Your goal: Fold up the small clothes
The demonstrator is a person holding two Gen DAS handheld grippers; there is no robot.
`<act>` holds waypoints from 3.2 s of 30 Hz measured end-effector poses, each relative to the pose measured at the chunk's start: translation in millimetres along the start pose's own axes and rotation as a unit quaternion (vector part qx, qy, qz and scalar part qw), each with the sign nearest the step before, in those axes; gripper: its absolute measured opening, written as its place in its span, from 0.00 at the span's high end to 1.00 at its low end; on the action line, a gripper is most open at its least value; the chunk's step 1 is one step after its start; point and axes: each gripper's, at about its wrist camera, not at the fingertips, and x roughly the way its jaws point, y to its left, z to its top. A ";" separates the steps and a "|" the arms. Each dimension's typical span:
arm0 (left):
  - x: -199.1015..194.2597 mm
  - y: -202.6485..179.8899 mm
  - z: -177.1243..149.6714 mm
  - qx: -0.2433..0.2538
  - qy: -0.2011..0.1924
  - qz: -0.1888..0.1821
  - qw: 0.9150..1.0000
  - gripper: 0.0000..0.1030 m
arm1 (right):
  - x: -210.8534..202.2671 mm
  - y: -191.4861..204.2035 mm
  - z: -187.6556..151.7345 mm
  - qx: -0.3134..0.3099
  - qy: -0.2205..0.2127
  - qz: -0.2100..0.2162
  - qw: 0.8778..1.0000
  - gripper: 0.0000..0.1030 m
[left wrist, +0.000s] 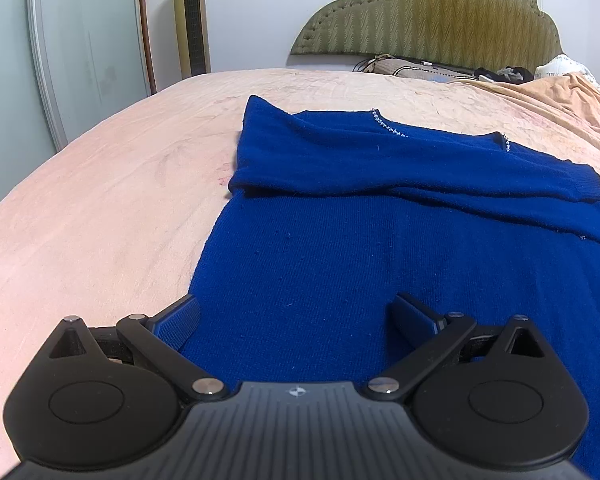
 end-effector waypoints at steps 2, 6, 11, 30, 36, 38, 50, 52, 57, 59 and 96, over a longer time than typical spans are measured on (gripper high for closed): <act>0.0 -0.1 0.0 0.000 0.000 0.000 1.000 0.00 | 1.0 -5.5 3.5 0.020 0.005 0.007 1.000 0.00; 0.1 -0.1 0.1 0.000 0.000 0.000 1.000 0.00 | 0.7 -3.3 -2.1 0.014 0.025 0.011 1.000 0.00; 0.1 0.0 0.1 0.000 0.000 0.000 1.000 0.00 | -6.6 -9.8 -12.9 0.043 0.034 0.038 0.998 0.00; -17.5 9.3 8.9 -0.001 0.048 -0.025 0.999 0.00 | -34.3 -63.4 -10.1 0.044 0.021 -0.011 0.999 0.14; -32.8 18.0 4.3 0.026 0.037 -0.021 0.999 0.00 | -28.3 -60.0 -17.5 0.061 0.042 0.038 0.997 0.12; -40.4 23.9 4.0 0.042 0.019 -0.016 0.999 0.00 | -30.1 -61.5 -14.4 0.086 0.037 0.062 0.994 0.07; -29.0 113.2 -0.4 -0.056 0.057 -0.108 0.991 0.00 | -22.1 -91.8 -26.4 0.177 0.071 0.091 0.977 0.09; -29.4 101.1 -1.8 -0.020 0.066 -0.094 0.993 0.00 | -22.2 -84.9 -27.9 0.163 0.073 0.108 0.978 0.14; -36.2 72.3 -9.9 0.019 0.067 -0.112 0.991 0.05 | -26.2 -61.8 -26.6 0.120 0.069 0.139 0.981 0.44; -41.9 58.1 -10.5 0.037 0.057 -0.110 0.992 0.48 | -28.6 -57.1 -23.1 0.114 0.063 0.141 0.981 0.71; -93.1 101.4 -41.9 0.026 0.068 -0.267 0.961 0.31 | -90.0 -120.1 -80.5 0.241 0.075 0.243 0.937 0.23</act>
